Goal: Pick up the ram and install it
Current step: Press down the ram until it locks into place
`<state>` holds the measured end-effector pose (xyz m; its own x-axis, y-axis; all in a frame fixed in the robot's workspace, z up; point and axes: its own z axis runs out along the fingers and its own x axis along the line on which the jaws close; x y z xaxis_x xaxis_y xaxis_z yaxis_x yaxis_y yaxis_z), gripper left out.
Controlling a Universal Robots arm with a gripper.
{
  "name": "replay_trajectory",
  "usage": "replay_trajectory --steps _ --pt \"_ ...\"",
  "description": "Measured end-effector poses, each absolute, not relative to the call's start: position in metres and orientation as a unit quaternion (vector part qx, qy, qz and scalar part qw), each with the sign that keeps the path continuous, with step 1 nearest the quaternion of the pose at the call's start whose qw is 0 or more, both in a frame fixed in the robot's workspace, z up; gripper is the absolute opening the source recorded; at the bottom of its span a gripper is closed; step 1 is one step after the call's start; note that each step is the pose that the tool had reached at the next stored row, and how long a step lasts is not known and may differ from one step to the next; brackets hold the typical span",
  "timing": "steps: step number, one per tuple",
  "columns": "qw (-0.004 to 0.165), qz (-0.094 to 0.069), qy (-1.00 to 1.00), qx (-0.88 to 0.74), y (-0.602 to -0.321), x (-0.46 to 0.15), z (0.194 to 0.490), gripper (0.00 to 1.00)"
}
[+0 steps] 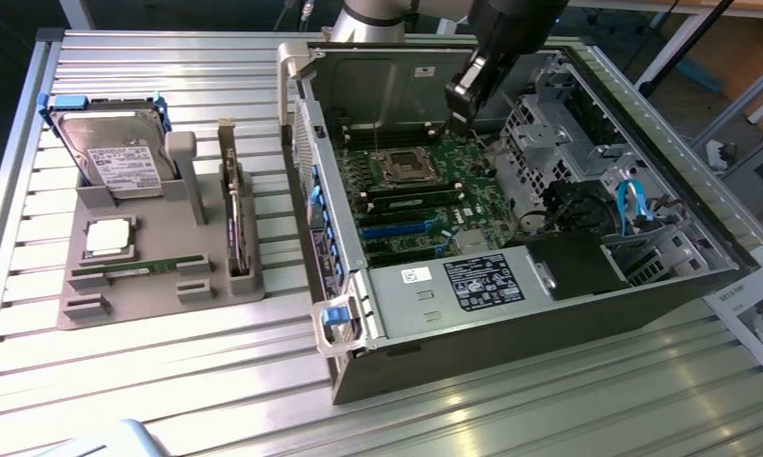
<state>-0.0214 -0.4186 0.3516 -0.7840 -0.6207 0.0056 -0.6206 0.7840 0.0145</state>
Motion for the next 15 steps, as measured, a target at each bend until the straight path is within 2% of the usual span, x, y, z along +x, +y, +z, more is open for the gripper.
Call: replay_trajectory --steps 15 --pt "0.004 -0.007 -0.987 0.160 -0.4186 -0.0214 0.3513 0.10"
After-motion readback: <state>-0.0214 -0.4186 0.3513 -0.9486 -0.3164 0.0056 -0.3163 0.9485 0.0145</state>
